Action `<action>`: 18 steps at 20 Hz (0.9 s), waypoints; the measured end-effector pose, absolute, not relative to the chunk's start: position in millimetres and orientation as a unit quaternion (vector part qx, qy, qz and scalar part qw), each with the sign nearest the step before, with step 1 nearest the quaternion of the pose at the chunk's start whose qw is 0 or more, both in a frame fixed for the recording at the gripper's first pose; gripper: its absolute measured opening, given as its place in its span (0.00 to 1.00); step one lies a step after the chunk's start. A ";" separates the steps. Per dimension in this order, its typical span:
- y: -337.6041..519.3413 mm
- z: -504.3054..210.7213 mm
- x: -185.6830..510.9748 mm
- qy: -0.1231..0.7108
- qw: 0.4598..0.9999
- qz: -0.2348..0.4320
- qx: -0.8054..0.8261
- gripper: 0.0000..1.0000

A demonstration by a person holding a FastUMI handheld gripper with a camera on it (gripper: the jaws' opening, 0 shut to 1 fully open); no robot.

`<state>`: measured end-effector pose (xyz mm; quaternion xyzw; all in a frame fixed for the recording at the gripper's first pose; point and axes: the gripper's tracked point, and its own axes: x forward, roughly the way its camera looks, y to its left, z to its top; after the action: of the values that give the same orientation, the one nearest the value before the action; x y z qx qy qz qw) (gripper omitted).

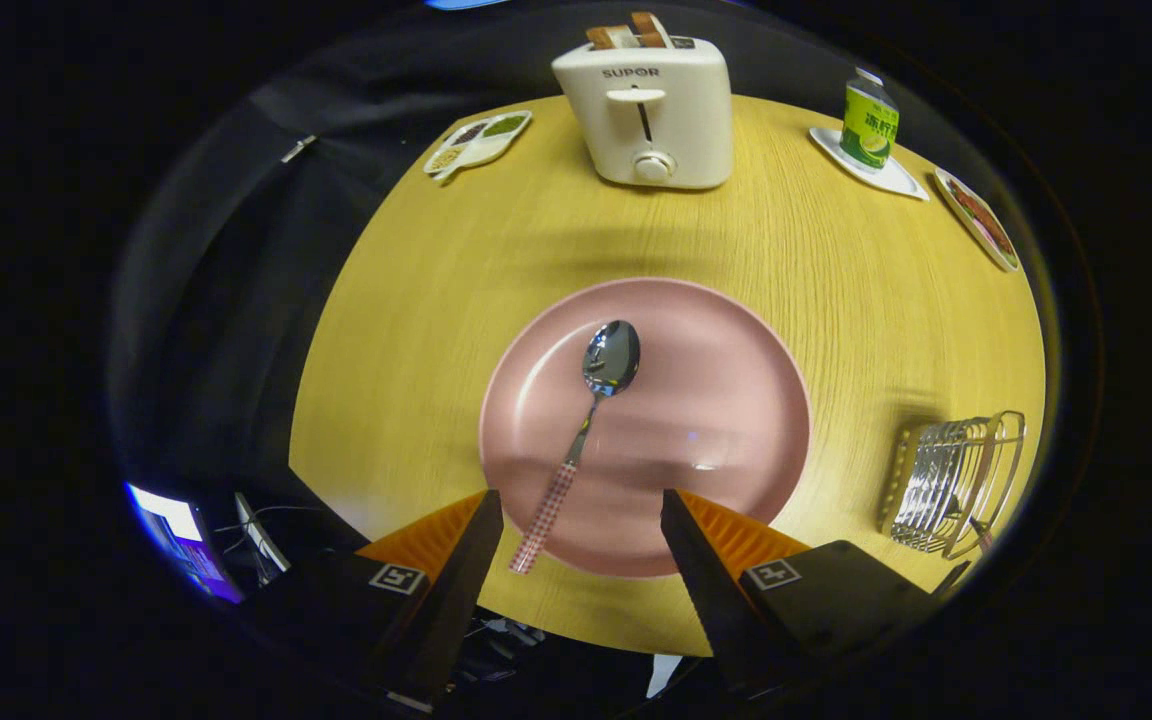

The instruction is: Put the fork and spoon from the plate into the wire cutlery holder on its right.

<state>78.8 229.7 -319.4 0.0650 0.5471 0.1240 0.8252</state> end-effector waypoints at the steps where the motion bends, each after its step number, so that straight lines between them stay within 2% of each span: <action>1: 230.7 -325.5 79.8 0.555 0.820 0.118 0.076 0.99; 5: 235.1 -346.3 80.4 0.575 0.808 0.100 0.085 0.98; 10: 247.0 -358.5 76.9 0.590 0.796 0.102 0.085 0.79; 11: 249.2 -360.7 76.2 0.593 0.794 0.105 0.086 0.79; 15: 250.5 -365.0 74.4 0.602 0.787 0.101 0.091 0.45; 16: 249.5 -365.7 74.5 0.605 0.785 0.099 0.091 0.31; 18: 247.9 -365.3 74.4 0.607 0.782 0.106 0.093 0.20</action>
<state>74.4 247.9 -365.3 0.0926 0.6071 0.1059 0.7821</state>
